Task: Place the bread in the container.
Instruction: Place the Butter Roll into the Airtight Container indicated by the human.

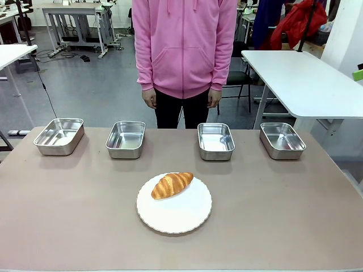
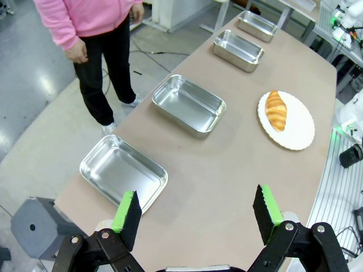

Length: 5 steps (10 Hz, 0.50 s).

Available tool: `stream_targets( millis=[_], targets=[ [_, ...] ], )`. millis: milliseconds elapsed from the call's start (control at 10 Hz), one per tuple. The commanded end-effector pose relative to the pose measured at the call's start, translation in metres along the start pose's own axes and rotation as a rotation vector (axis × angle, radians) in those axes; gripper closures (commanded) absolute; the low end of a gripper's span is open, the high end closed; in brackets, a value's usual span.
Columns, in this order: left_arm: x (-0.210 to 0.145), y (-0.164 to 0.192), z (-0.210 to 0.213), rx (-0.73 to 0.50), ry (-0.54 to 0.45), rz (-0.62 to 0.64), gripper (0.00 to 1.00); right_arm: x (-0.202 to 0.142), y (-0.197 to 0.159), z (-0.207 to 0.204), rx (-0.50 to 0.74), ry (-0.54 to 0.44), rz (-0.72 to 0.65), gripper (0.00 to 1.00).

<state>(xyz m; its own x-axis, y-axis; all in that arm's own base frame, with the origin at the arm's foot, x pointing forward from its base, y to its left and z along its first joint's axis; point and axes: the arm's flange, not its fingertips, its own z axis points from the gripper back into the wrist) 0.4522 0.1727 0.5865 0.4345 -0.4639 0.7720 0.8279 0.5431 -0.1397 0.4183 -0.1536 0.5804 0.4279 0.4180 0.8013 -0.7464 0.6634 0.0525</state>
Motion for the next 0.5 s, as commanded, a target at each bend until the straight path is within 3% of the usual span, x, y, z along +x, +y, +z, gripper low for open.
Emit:
stream_targets(
  millis=[0, 400],
  targets=[
    [0.0013, -0.0008, -0.0003, -0.003, -0.004, -0.006, 0.00, 0.0007, 0.0009, -0.0015, 0.003, -0.021, 0.010, 0.00],
    [0.0013, -0.0008, -0.0003, -0.003, -0.004, -0.006, 0.00, 0.0007, 0.0009, -0.0015, 0.003, -0.021, 0.010, 0.00]
  ],
)
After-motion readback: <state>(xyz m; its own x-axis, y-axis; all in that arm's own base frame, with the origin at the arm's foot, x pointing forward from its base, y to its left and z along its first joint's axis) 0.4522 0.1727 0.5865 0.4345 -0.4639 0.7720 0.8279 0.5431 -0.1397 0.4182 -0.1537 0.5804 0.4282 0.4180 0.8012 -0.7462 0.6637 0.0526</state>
